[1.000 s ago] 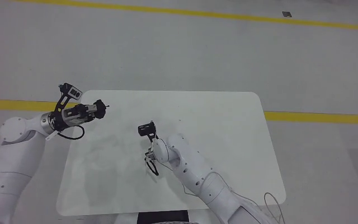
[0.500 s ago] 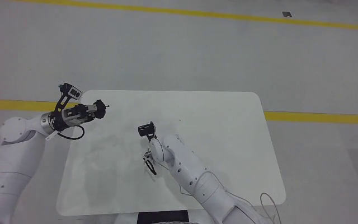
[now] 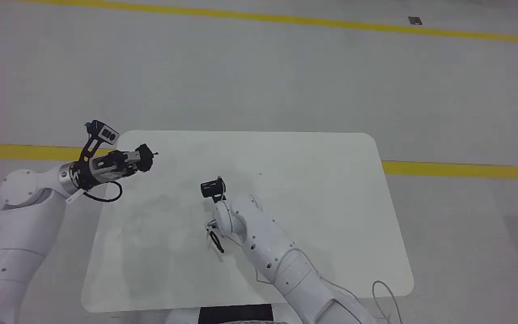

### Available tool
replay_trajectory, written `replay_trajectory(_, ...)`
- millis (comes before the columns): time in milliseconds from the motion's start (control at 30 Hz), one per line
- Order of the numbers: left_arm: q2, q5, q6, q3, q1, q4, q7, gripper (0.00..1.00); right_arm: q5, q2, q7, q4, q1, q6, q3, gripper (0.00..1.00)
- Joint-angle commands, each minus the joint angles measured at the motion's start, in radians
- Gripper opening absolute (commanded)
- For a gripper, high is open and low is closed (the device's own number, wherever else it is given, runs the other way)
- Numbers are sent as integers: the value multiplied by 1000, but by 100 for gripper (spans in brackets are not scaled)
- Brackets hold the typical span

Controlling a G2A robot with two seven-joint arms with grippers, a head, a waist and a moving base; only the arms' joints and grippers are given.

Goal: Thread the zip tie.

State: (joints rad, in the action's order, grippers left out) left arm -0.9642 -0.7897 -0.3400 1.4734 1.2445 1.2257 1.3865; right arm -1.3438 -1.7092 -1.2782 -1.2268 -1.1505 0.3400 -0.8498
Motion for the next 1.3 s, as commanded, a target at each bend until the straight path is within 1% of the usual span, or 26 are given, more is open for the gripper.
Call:
replay_trajectory(0, 0, 0, 0, 0, 0, 0, 0, 0, -5, -6, 0, 7, 1, 0, -3, 8)
replay_trajectory(33, 0, 0, 0, 0, 0, 0, 0, 0, -8, -8, 0, 10, 1, 0, -5, 6)
replay_trajectory(100, 0, 0, 0, 0, 0, 0, 0, 0, -12, -14, 1, 19, 3, 0, -7, 7)
replay_trajectory(200, 0, 0, 0, 0, 0, 0, 0, 0, -15, -23, 1, 35, 8, 0, -8, 4)
replay_trajectory(267, 0, 0, 0, 0, 0, 0, 0, 0, -17, -27, 2, 43, 12, 0, -10, 0)
replay_trajectory(367, 0, 0, 0, 0, 0, 0, 0, 0, -25, -33, 1, 50, 16, 0, -14, 0)
replay_trajectory(500, 0, 0, 0, 0, 0, 0, 0, 0, -37, -38, -9, 39, 16, 0, -23, 0)
replay_trajectory(600, 0, 0, 0, 0, 0, 0, 0, 0, -47, -38, -21, 16, 9, 0, -32, 0)
replay_trajectory(767, 0, 0, 0, 0, 0, 0, 0, 0, -71, -33, -52, -41, -13, -2, -42, 0)
replay_trajectory(867, 0, 0, 0, 0, 0, 0, 0, 0, -67, -27, -69, -79, -27, -17, -56, 0)
replay_trajectory(1100, 0, 0, 0, 0, 0, 0, 0, 0, 9, -3, -93, -235, -93, -95, -143, 0)
replay_trajectory(1267, 0, 0, 0, 0, 0, 0, 0, 0, 72, 13, -89, -320, -141, -143, -200, 0)
